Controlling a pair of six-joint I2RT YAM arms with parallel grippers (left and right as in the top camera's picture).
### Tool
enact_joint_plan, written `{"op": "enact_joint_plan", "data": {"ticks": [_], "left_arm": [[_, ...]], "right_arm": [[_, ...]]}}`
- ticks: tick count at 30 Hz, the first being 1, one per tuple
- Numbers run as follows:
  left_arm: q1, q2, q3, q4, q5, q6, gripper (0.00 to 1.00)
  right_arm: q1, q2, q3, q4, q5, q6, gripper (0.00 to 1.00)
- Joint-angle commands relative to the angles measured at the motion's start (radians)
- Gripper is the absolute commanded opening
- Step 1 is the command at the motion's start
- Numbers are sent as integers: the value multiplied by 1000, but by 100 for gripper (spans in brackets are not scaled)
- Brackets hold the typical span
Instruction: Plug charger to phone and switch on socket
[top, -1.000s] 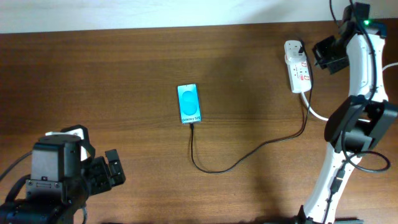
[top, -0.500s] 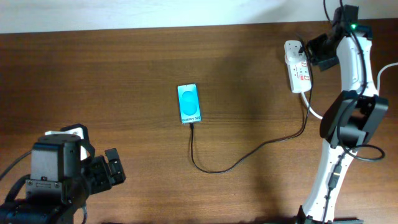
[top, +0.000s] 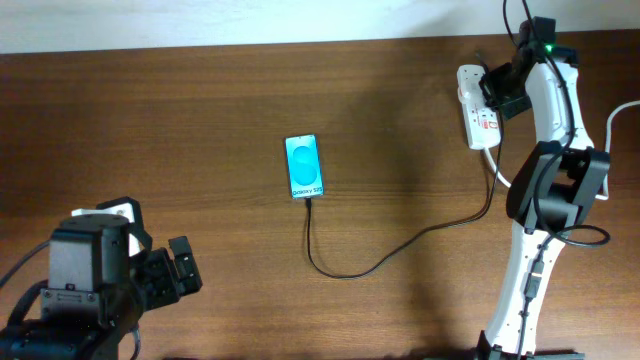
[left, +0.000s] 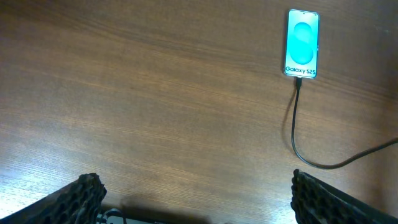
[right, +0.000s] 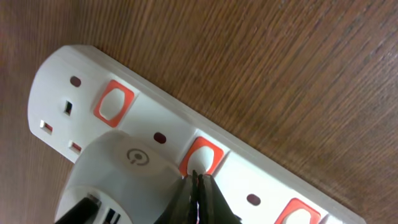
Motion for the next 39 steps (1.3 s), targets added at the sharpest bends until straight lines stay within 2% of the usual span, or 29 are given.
{"op": "enact_joint_plan", "data": {"ticks": [1,12,19,29,39], "left_arm": [[5,-1,9,8,-4,0,99],[5,-1,9,19,-4,0,100],[5,-1,9,21,-4,0,99],[5,-1,9,21,-4,0,99],[5,-1,9,21,-4,0,99]], "right_arm": [[-8,0,8,23,-15,8,4],[-2,9,7,56,-15,12,5],[59,63,6,40,-23,11,4],[36,63,8,34,-170,27,4],[32,63,7,33,-173,35,4]]}}
